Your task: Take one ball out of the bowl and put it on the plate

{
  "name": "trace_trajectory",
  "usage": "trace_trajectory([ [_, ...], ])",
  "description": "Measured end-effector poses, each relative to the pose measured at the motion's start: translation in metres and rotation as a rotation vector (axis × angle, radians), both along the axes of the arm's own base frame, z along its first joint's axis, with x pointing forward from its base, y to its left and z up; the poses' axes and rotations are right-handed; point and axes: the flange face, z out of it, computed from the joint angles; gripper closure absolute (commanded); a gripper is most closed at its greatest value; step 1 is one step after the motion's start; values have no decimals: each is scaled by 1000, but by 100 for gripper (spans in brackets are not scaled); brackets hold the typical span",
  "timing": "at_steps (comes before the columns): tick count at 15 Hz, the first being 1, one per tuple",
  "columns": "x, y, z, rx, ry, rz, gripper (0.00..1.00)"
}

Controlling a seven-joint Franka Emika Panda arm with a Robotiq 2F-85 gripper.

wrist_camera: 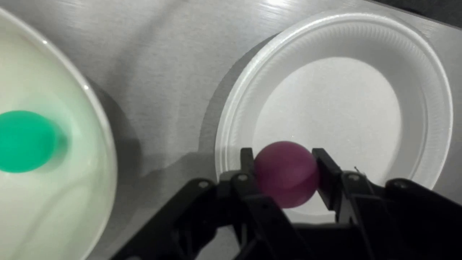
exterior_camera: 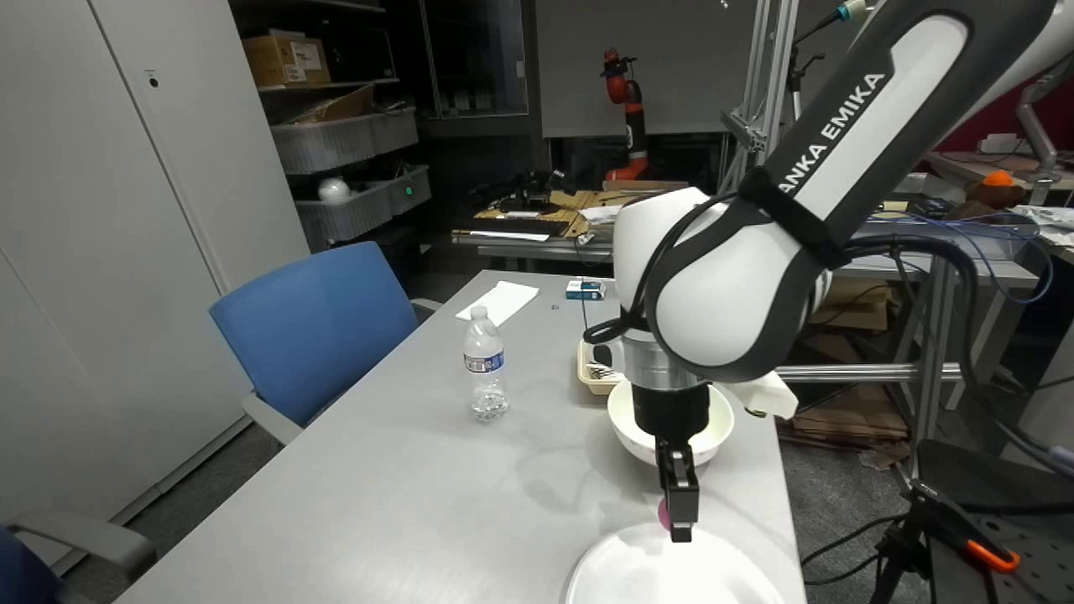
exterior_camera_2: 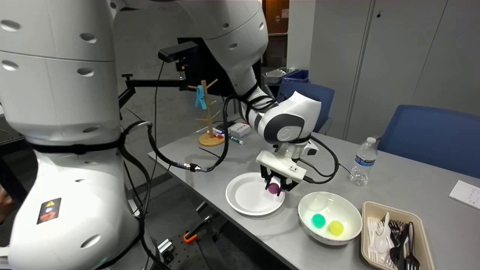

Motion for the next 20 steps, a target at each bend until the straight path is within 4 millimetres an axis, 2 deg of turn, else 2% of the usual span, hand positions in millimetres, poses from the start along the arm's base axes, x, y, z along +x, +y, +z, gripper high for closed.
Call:
trace_trajectory([
  [6,-9,12,-30,10,-45,29,82],
  [7,-10,14,-33,10,-53,32,32],
  [9,-12,17,-39,11,-61,36,24],
  [12,-14,20,-42,16,-63,39,0],
  [17,-12,18,-41,19,-64,31,0],
  [20,-10,14,-30,19,-54,21,0],
])
